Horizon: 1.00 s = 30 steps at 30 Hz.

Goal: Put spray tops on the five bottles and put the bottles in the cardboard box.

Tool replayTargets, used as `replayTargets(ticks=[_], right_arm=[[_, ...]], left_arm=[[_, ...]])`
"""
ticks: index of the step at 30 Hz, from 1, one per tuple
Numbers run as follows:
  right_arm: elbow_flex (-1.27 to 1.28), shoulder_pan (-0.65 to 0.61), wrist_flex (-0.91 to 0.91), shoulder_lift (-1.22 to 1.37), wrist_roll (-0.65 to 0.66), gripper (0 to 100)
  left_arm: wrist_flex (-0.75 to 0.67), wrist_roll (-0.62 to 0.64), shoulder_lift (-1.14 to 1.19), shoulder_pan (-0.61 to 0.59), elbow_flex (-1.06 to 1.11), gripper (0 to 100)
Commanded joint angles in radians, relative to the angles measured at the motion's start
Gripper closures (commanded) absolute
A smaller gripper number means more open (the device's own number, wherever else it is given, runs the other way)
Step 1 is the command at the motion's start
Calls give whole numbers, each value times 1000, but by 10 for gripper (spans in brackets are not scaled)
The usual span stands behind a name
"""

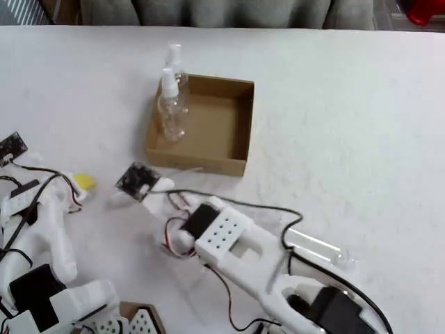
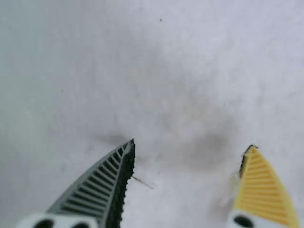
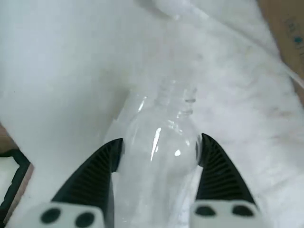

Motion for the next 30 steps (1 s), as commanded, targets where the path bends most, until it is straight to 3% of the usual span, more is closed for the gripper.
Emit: replayTargets(ticks=[1,6,10,16,24,30], right_arm=[[-71,-38,-42,61,-9,768],[-184,-16,74,85,20,645],[-353,4,288,45,114,640],[-586,71,513,-33,123,652],[-629,73,469,35,143,909],[-631,51,371,194,394,892]], left_arm=[[-28,32,-2,-10,-54,669],[-29,46,-2,-10,-54,669],[-26,46,-1,-27,-61,669],[-28,120,1,-73,-72,669],[-26,178,2,-145,-92,669],[-31,207,4,-182,-104,669]])
